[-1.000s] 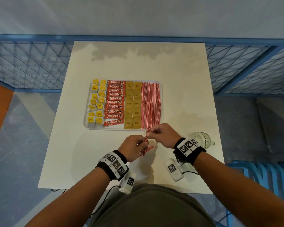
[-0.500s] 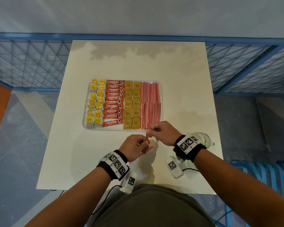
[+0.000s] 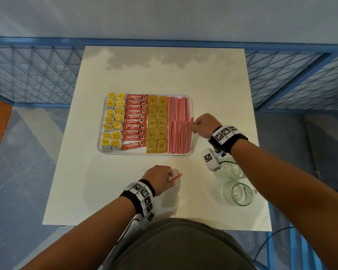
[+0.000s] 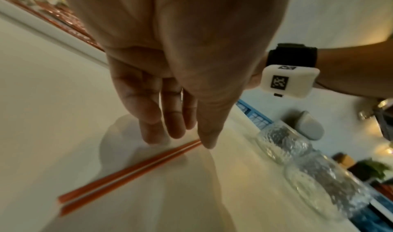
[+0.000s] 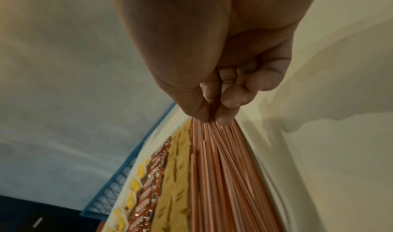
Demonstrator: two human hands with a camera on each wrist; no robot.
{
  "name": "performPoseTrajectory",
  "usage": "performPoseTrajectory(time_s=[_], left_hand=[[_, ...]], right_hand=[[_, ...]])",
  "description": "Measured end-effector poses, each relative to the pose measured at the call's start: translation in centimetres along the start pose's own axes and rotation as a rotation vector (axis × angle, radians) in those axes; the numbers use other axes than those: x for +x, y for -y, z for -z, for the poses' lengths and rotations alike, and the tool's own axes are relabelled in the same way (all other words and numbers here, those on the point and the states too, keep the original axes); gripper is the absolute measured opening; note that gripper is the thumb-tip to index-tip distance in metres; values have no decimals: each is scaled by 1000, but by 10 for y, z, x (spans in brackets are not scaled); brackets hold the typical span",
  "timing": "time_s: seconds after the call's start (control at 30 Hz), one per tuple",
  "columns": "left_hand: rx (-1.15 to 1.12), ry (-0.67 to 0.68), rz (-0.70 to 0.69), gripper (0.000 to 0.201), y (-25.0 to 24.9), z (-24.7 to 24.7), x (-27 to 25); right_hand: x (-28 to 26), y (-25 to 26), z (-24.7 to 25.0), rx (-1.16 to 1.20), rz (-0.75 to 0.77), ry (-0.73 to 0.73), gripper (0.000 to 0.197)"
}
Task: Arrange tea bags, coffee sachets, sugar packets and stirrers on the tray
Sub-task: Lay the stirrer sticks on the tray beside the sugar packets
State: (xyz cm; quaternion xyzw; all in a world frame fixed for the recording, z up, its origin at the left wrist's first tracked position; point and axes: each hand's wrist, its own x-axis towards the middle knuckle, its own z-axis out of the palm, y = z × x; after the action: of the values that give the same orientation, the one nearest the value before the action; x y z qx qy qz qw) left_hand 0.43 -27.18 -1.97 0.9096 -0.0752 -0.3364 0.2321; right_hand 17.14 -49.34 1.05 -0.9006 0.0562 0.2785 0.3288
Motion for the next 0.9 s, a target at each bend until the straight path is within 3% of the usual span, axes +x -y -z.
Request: performPoseTrajectory(time_s=[0.13, 0.37, 0.9], left_hand=[[181, 22, -31, 25, -1, -4, 3], [273, -5, -18, 17, -4, -9, 4], [285, -20, 6, 19, -1, -8, 2]], right_hand=[[12, -2, -8, -98, -62, 32, 32], [20, 8, -13, -239, -80, 36, 44], [24, 9, -14, -398, -4, 38, 42]])
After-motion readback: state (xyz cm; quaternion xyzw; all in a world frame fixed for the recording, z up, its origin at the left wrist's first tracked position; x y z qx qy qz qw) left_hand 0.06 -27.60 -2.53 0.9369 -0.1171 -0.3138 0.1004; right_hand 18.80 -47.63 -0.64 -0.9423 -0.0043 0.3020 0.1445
